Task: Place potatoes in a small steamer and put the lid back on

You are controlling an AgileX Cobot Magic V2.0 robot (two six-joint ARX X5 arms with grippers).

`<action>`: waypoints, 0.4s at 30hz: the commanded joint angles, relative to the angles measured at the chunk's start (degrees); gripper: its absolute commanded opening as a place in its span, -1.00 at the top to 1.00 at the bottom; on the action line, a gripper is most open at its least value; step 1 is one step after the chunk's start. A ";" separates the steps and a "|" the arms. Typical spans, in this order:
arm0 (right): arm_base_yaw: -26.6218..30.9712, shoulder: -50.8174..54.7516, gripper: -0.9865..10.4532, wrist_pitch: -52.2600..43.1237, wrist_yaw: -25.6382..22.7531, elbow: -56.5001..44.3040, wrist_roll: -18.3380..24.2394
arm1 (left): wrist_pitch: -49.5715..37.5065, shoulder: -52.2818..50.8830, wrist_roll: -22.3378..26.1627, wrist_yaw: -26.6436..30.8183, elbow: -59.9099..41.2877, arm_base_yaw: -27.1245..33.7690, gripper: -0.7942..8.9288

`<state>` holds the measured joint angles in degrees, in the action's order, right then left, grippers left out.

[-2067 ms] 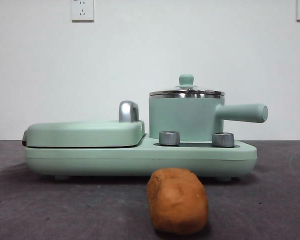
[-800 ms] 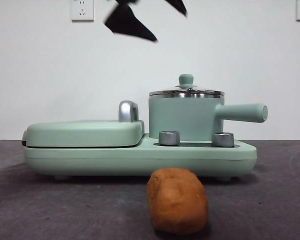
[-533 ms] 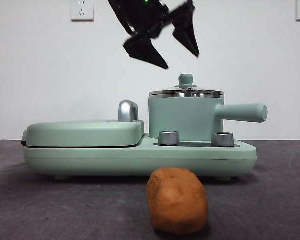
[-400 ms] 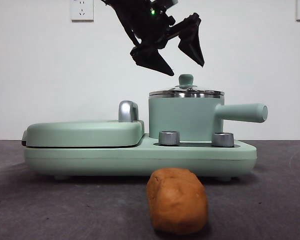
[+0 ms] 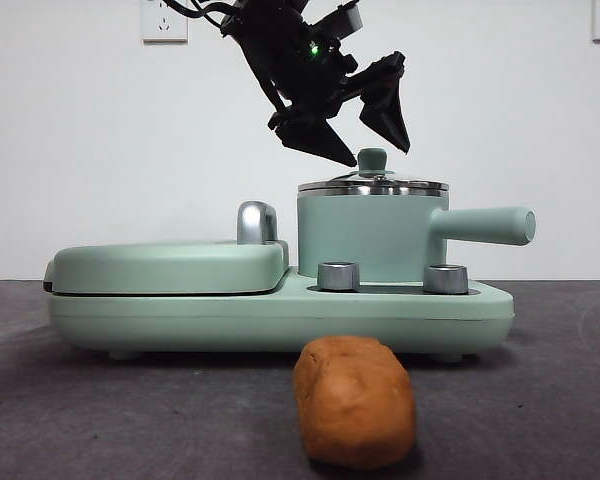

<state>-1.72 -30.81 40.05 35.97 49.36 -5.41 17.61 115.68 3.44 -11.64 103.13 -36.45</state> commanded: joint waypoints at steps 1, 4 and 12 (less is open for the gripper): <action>-0.04 -0.20 0.02 -0.48 0.04 0.90 -0.61 | -0.50 1.60 0.42 1.38 2.01 -0.70 0.03; -0.04 -0.20 0.02 -0.46 0.04 0.90 -0.61 | -0.46 1.64 0.42 1.57 2.01 -0.76 0.04; -0.04 -0.20 0.02 -0.42 0.07 0.90 -0.61 | 0.55 2.23 0.57 1.57 2.01 -1.05 0.20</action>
<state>-1.72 -30.81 40.05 35.97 49.36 -5.41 19.00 116.53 3.46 -10.26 103.13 -36.73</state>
